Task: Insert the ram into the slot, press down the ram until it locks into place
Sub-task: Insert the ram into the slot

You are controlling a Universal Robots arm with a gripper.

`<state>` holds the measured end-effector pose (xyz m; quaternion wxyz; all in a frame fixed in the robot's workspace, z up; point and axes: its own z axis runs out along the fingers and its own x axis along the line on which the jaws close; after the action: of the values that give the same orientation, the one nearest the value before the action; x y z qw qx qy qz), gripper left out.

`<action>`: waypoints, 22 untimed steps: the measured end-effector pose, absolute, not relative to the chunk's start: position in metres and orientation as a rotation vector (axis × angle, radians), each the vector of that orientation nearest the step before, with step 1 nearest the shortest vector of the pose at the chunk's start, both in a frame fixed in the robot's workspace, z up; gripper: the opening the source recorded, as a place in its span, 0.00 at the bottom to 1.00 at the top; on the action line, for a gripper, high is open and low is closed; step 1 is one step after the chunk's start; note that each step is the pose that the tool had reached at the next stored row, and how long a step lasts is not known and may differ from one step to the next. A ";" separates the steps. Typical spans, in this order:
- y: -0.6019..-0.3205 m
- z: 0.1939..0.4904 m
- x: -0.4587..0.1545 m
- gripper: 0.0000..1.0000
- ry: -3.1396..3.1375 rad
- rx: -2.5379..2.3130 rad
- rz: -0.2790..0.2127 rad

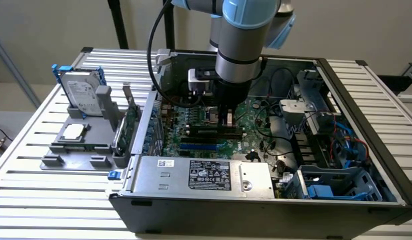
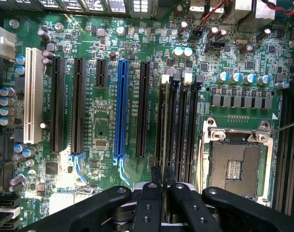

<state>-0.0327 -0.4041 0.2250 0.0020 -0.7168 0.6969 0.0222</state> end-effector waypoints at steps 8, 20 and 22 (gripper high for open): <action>-0.406 0.225 -0.033 0.13 2.190 -2.249 0.067; -0.403 0.224 -0.033 0.13 2.194 -2.252 0.059; -0.403 0.223 -0.033 0.13 2.195 -2.253 0.057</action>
<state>-0.0326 -0.4031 0.2230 -0.0024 -0.7162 0.6977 0.0180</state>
